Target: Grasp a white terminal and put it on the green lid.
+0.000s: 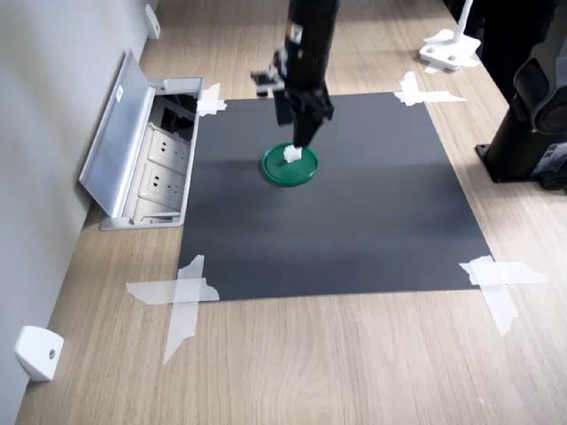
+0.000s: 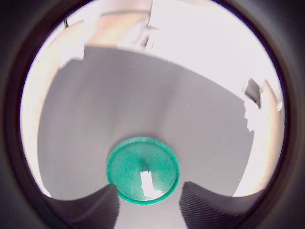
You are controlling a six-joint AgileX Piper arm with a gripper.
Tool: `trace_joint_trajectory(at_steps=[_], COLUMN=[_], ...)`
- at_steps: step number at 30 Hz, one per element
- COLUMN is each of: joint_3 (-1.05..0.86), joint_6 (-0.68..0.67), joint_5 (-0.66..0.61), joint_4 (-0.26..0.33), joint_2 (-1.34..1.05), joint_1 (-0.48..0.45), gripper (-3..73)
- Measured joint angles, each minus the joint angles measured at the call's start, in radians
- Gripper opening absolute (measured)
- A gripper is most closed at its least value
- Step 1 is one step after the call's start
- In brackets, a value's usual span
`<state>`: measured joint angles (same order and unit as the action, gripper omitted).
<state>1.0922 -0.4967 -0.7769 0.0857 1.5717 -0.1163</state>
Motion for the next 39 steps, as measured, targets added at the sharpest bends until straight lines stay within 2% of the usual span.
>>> trace_joint_trajectory(at_steps=[3,7,11,15,17,23,29,33,39], joint_3=[0.0,-0.04,-0.163,-0.343,-0.43,-0.7,-0.924,-1.001,-1.026], joint_6=[0.0,0.072,0.21,0.299,0.318,0.367,0.483,0.497,0.504], joint_5=[-0.008,0.008,0.157,0.341,0.382,0.44,0.449,0.532,0.543], joint_4=[0.032,0.04,0.034,-0.018,-0.02,-0.014,-0.018,-0.048,-0.062], joint_2=[-0.067,-0.169,-0.362,-0.617,-0.743,-1.125,-1.472,-1.577,-1.583], joint_1=[0.0,0.0,0.0,0.0,0.0,0.0,0.0,0.0,0.0], gripper=[36.1,18.7,9.8,7.6,7.5,7.3,7.3,7.2,7.2])
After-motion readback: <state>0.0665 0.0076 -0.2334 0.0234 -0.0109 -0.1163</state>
